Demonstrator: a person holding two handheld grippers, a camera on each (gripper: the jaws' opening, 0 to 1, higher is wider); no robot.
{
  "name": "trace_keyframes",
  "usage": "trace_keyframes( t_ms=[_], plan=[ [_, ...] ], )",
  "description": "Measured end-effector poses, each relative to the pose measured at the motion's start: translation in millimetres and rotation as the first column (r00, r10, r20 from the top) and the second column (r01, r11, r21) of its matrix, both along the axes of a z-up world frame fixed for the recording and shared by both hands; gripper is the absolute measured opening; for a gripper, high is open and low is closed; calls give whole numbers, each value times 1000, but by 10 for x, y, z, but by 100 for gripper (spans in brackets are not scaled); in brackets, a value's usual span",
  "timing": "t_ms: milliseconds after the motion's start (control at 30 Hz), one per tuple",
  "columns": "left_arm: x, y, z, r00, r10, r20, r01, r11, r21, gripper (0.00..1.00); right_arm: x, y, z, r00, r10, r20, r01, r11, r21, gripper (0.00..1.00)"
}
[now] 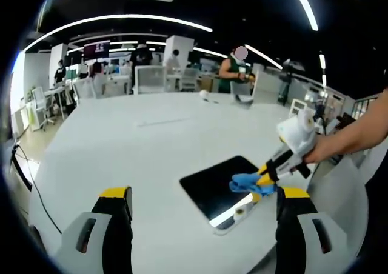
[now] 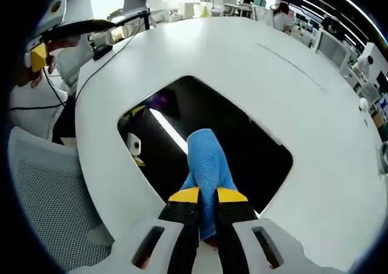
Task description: Wipe the mirror surface with the cleaning cloth until all visible marks leave the cleaned area.
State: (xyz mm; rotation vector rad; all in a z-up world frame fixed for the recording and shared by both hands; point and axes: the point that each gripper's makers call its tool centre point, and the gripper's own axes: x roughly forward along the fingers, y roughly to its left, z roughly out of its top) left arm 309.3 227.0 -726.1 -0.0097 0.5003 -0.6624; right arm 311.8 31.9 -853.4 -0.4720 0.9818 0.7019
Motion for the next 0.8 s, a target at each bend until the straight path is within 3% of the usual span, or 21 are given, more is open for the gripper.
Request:
trace_keyframes(
  t_ms=[800],
  plan=[
    [-42, -79, 1, 1000, -17, 6, 17, 1000, -3, 100, -332, 10, -4, 1000, 19, -23, -18, 1000, 25, 3]
  ],
)
